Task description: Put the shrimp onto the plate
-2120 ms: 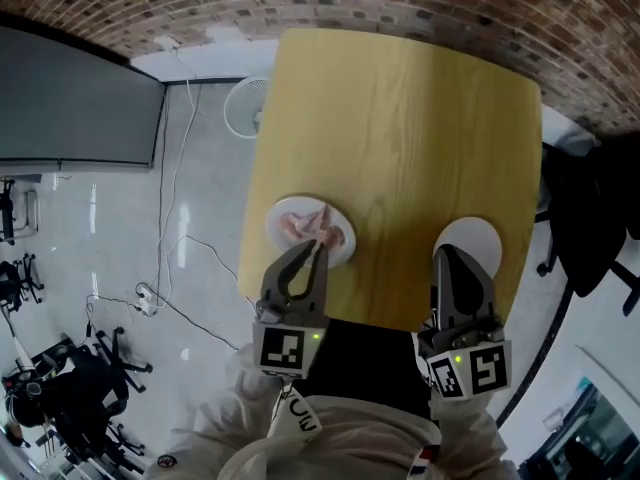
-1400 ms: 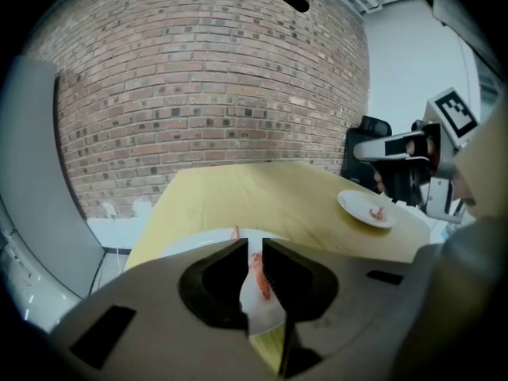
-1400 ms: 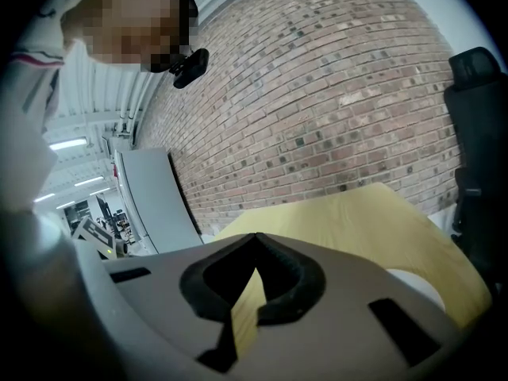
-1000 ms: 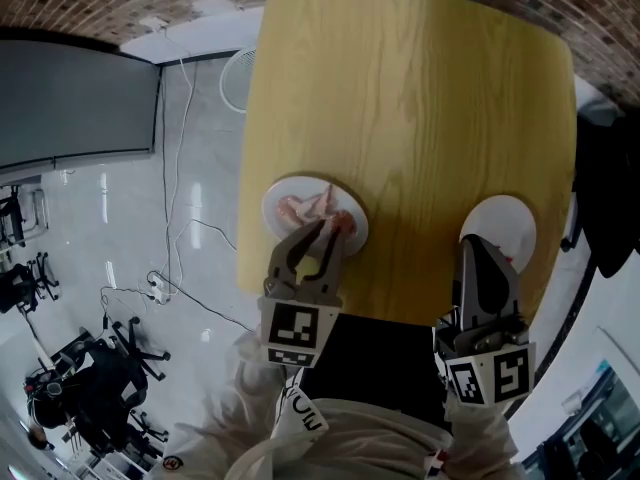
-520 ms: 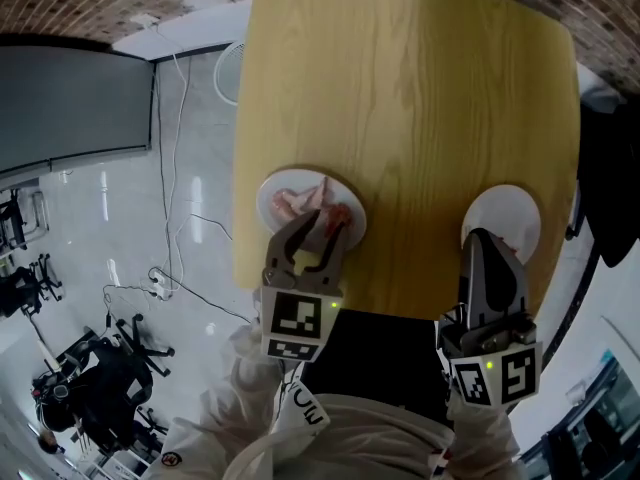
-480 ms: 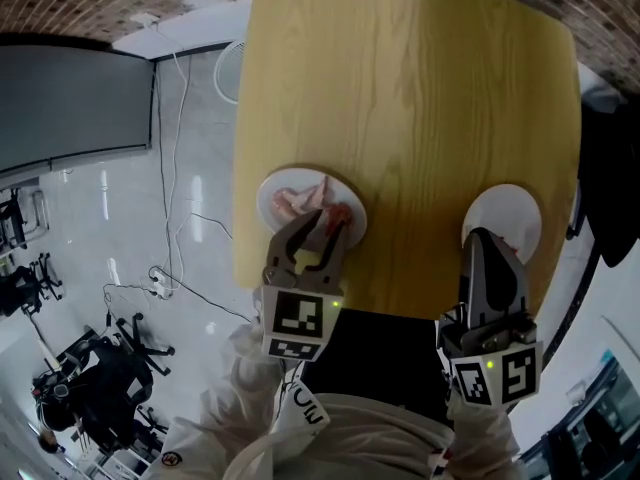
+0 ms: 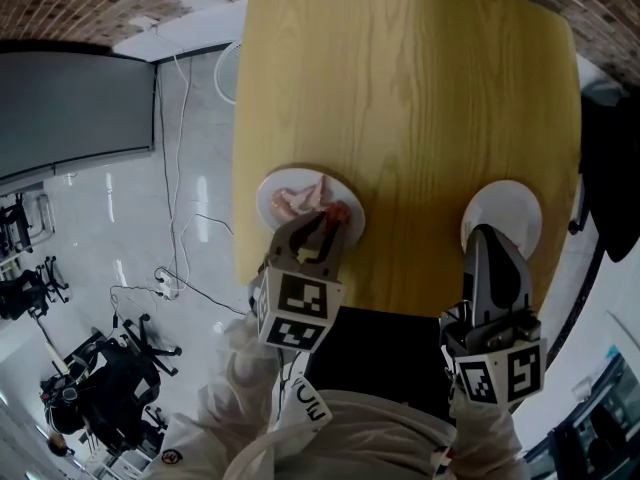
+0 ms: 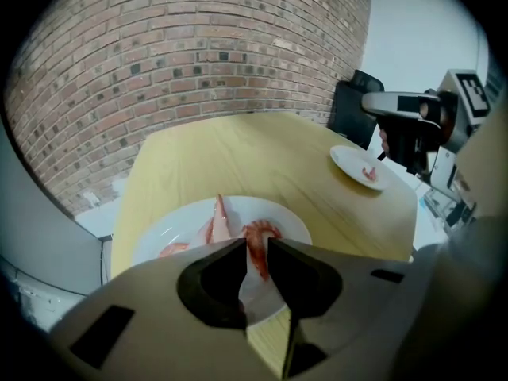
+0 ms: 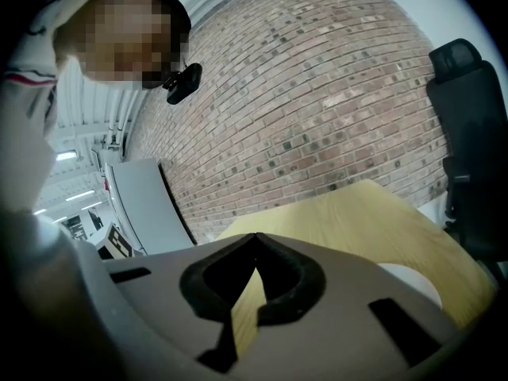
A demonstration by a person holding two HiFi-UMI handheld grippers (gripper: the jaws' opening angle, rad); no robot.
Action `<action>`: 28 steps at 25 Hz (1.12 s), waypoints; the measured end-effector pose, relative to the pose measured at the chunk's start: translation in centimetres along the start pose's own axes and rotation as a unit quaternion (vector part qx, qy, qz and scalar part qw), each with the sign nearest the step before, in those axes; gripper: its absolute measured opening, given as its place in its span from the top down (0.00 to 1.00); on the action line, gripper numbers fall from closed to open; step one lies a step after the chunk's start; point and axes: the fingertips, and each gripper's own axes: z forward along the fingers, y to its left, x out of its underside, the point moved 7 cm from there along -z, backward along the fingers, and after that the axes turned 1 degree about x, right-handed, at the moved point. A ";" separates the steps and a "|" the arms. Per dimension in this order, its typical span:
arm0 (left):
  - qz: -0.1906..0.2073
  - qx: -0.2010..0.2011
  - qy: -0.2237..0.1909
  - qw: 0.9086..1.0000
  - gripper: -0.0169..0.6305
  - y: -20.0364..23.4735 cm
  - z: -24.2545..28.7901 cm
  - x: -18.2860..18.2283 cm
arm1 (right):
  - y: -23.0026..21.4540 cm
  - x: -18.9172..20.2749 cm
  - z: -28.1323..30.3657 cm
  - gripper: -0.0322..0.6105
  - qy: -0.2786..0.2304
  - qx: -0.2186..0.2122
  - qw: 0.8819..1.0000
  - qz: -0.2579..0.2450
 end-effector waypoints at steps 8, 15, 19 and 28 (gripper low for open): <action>0.012 0.010 0.035 0.999 0.84 -0.1 0.4 -0.3 | -0.8 0.0 -0.2 0.91 0.002 0.008 1.000 0.006; 0.025 -0.006 0.037 0.999 0.87 -0.7 0.5 -0.6 | -1.5 -0.1 -0.5 0.91 -0.005 0.010 1.000 0.015; 0.024 -0.014 0.033 0.999 0.87 -0.7 0.5 -0.5 | -1.9 0.2 -0.8 0.91 -0.010 0.015 1.000 0.020; 0.035 -0.018 0.024 0.999 0.87 -1.1 -0.5 -1.4 | -2.6 -0.1 -1.8 0.91 -0.022 0.023 0.999 0.027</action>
